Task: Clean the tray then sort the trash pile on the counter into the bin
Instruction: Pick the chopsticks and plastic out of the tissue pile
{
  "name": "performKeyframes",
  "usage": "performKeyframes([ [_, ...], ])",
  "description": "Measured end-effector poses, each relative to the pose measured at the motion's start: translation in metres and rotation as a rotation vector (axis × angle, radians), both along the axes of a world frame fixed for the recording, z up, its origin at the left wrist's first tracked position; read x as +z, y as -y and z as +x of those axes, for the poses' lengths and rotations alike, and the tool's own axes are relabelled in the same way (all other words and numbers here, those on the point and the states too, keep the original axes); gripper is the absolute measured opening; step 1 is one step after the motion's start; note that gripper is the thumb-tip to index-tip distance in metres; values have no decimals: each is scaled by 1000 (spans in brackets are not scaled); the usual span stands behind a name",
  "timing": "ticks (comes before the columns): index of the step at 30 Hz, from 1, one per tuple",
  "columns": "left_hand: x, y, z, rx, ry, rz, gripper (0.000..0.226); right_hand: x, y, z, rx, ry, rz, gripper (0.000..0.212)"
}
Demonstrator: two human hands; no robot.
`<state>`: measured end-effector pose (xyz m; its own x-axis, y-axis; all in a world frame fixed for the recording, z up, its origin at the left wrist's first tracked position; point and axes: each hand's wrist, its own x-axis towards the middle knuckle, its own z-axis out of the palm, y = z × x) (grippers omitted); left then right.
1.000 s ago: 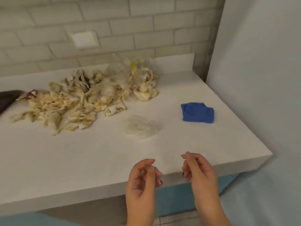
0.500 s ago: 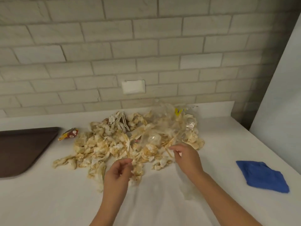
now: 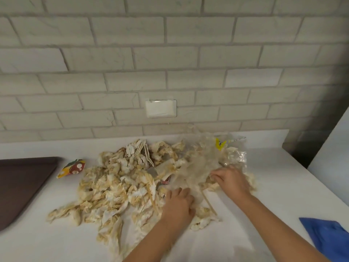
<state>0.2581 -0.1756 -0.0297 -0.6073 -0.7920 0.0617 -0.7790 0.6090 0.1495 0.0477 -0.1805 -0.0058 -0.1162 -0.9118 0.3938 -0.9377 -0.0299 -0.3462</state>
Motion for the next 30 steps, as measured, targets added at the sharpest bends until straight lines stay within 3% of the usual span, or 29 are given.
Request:
performKeyframes([
  [5, -15, -18, 15, -149, -154, -70, 23, 30, -1, 5, 107, 9, -42, 11],
  [9, 4, -20, 20, -64, -279, 61, 33, 17, -19, 22, 182, 133, 274, 18],
  [11, 12, -18, 24, -52, -319, 180, 33, 1, -19, 30, 180, 74, 368, 23],
  [14, 26, -20, 32, -130, -285, 435, 29, -8, -6, 40, 168, 32, 375, 25],
  [16, 32, -25, 35, -218, -221, 487, 27, -12, 7, 42, 209, 39, 385, 21],
  [18, 41, -29, 36, -250, -245, 410, 24, -15, 17, 41, 256, 34, 443, 26],
  [20, 44, -21, 38, -232, -422, 216, 21, -17, 23, 39, 258, 10, 477, 29],
  [22, 43, -2, 41, -81, -611, -28, 15, -18, 26, 39, 235, 24, 470, 26],
  [24, 42, 25, 43, 123, -673, -156, 17, -21, 29, 38, 228, 31, 464, 20],
  [27, 30, 65, 46, 332, -454, -59, 25, -24, 29, 39, 261, 48, 486, 15],
  [30, 15, 85, 44, 251, -154, 61, 24, -24, 25, 41, 312, -65, 464, 17],
])
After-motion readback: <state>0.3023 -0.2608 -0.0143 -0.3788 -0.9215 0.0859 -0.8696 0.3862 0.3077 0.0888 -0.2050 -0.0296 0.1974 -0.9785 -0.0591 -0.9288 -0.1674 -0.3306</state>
